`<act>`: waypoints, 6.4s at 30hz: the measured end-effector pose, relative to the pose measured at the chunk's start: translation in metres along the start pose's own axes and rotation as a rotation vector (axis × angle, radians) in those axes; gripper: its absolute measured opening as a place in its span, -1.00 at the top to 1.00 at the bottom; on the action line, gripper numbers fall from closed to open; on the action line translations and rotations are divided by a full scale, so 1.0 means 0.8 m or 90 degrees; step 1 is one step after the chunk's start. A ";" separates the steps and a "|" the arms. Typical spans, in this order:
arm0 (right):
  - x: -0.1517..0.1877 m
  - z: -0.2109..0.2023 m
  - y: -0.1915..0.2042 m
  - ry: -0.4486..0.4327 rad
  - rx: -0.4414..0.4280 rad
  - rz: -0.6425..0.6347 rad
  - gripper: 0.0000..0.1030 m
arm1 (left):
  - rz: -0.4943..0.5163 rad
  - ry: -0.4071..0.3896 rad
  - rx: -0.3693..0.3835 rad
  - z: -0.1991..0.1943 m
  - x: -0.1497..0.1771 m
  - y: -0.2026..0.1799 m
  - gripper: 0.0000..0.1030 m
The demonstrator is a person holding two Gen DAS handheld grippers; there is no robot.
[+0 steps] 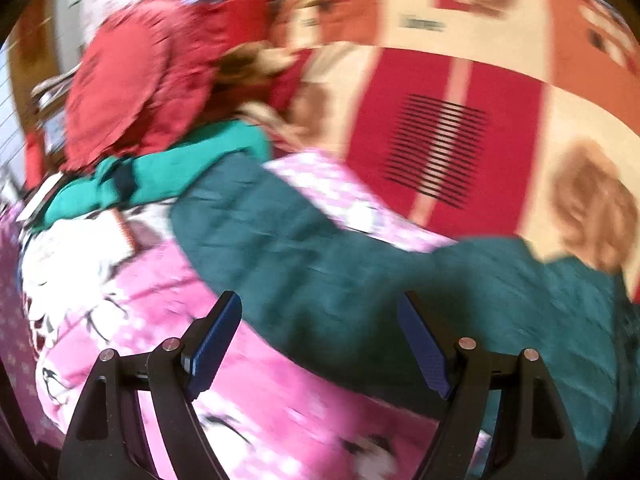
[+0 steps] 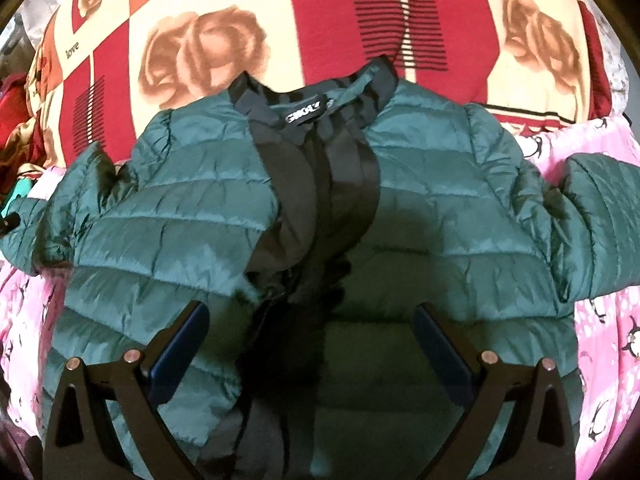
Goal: Fold large clothes
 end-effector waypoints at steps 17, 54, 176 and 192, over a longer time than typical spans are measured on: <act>0.012 0.006 0.024 0.019 -0.009 -0.017 -1.00 | -0.144 0.013 -0.076 0.107 -0.062 0.169 1.00; 0.025 -0.032 -0.032 -0.009 0.012 0.023 -1.00 | 0.133 -0.073 0.205 -0.128 0.026 -0.117 1.00; -0.096 0.066 -0.009 -0.061 -0.054 -0.040 -0.07 | 0.179 0.093 0.240 0.023 0.113 -0.260 0.69; -0.084 0.033 -0.066 -0.076 -0.046 -0.013 -0.13 | 0.183 0.092 0.238 0.034 0.125 -0.265 0.68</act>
Point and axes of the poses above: each gripper's, at about its wrist camera, not at the fingertips, and z roughly the way its jaws point, y to its left, x to its underside, the point moved 3 cm from there along z, roughly the way its jaws point, and after that the axes turned 11 degrees about x, right-handed, at the moved point
